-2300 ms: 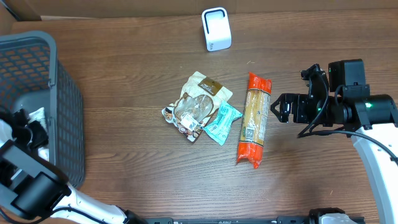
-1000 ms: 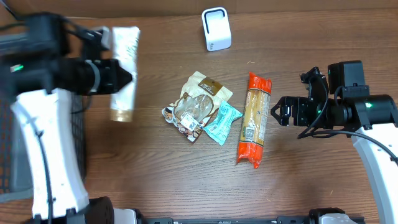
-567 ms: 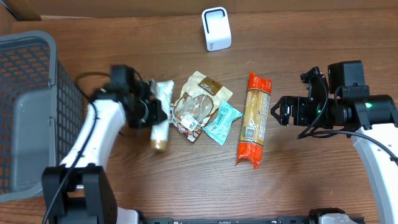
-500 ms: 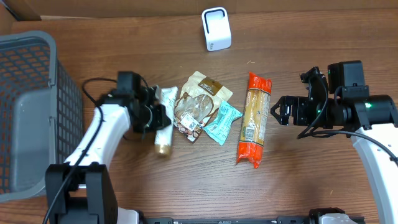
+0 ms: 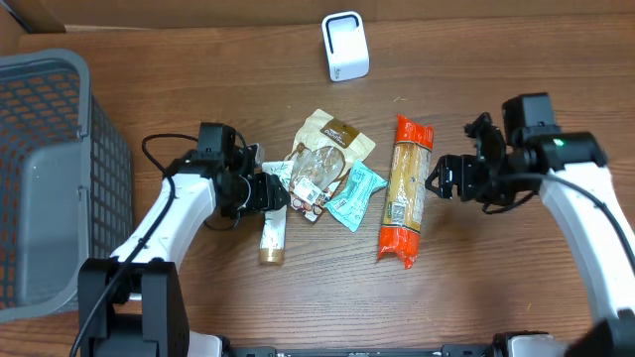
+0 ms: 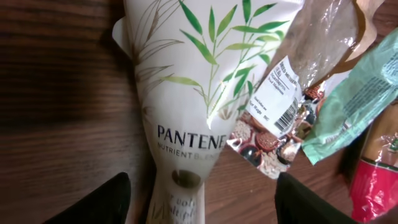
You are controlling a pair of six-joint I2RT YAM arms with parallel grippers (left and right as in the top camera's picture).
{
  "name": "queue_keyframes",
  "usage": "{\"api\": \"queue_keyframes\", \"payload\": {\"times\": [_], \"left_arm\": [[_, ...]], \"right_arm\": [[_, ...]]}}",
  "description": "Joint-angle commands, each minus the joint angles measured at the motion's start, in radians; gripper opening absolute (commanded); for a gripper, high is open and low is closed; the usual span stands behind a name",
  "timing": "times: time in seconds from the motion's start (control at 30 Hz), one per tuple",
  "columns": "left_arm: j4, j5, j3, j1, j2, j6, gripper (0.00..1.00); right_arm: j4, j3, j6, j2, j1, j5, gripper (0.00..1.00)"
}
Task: Scan the item barcode
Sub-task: 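Lower the Pantene tube onto the table left of the snack bag, then move the right gripper onto the spaghetti pack and grasp it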
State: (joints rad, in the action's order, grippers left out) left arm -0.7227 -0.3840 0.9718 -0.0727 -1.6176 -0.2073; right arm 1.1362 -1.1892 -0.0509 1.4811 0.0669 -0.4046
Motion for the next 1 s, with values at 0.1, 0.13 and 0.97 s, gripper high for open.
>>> {"api": "queue_keyframes", "payload": {"times": [0.1,0.13,0.97], "left_arm": [[-0.156,0.028,0.230,-0.006,0.016,0.006,0.85],[-0.176,0.028,0.255,-0.006,0.016,0.008,0.92],[-0.196,0.178,0.338,-0.006,0.016,0.062,1.00]], "right_arm": [[-0.023,0.006,0.034,0.140,0.001,-0.072,0.77],[-0.030,0.006,0.034,0.157,0.001,-0.071,0.76],[-0.609,0.345,-0.009,0.299,-0.035,-0.259,0.82]]}}
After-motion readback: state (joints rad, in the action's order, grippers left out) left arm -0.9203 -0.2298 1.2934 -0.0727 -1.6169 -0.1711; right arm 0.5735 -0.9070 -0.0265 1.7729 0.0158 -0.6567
